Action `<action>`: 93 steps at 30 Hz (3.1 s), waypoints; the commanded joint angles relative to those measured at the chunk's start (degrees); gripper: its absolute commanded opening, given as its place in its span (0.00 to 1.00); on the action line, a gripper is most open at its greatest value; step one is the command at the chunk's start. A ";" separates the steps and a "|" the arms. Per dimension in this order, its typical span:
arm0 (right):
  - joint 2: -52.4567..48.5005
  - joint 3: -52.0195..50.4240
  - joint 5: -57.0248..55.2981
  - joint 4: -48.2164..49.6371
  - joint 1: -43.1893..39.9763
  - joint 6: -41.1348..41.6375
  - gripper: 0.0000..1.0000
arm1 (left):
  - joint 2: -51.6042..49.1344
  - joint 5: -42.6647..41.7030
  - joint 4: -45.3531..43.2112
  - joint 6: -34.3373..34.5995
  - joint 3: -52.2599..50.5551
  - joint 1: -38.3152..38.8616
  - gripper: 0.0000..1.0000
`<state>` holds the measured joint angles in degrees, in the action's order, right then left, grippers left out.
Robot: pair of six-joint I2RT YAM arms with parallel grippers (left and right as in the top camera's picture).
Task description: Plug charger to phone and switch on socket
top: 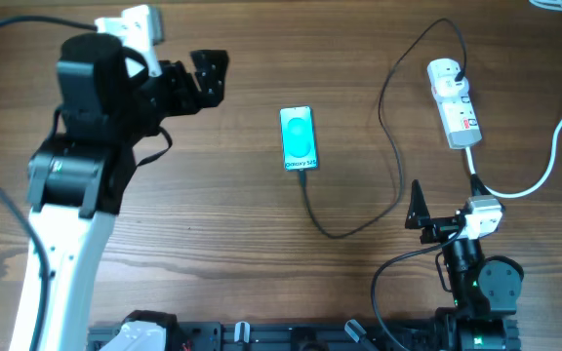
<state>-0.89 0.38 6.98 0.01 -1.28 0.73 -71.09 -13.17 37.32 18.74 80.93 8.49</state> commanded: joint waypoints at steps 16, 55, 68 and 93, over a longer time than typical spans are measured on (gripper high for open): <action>0.46 -0.07 -0.98 0.28 0.20 -0.70 1.00 | 22.12 11.34 12.00 -2.03 -13.27 -4.55 1.00; 0.46 -0.07 -0.98 0.28 0.20 -0.70 1.00 | 70.84 -2.78 -18.34 -14.32 -64.13 -10.40 1.00; 0.46 -0.07 -0.98 0.28 0.20 -0.70 1.00 | 70.88 -2.32 -43.93 -14.40 -76.70 -11.26 1.00; 0.46 -0.07 -0.98 0.28 0.20 -0.70 1.00 | 70.90 17.75 -33.40 -15.98 -80.61 -12.15 1.00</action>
<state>-0.89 0.38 6.98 0.03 -1.28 0.73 -0.78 3.42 3.88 5.19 0.54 -3.14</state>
